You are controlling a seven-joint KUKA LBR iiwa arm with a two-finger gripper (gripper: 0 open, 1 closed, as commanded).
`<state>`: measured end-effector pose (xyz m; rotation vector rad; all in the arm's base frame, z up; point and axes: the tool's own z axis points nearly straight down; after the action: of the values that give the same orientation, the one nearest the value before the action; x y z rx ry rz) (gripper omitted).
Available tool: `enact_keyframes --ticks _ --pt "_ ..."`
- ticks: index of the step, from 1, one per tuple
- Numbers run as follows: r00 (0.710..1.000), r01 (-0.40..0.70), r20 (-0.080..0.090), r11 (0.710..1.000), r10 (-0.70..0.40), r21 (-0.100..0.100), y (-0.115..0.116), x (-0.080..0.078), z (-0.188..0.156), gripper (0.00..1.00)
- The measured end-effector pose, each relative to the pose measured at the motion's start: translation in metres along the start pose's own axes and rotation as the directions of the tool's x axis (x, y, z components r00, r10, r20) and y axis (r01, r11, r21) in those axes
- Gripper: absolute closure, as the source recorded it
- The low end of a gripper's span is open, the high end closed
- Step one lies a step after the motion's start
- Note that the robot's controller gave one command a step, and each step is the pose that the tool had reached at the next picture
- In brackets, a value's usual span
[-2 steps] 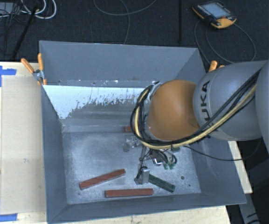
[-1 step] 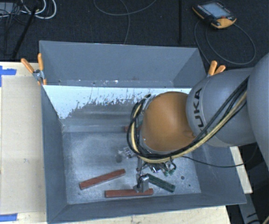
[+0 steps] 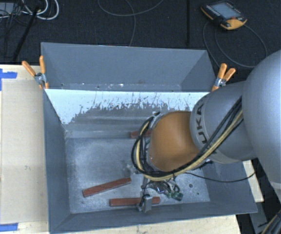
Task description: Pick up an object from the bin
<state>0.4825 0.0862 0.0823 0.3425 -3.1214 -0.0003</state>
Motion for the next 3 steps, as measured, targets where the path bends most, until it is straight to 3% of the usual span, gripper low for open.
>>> enact_keyframes --ticks 1,2,3 --pt "0.999 0.046 0.008 0.999 -0.046 0.003 0.019 -0.001 0.004 0.00" --pt "0.925 0.380 0.006 0.925 -0.380 0.003 0.052 -0.012 0.004 0.00" --pt "0.917 0.399 0.010 0.917 -0.399 0.001 0.080 -0.023 0.008 1.00"
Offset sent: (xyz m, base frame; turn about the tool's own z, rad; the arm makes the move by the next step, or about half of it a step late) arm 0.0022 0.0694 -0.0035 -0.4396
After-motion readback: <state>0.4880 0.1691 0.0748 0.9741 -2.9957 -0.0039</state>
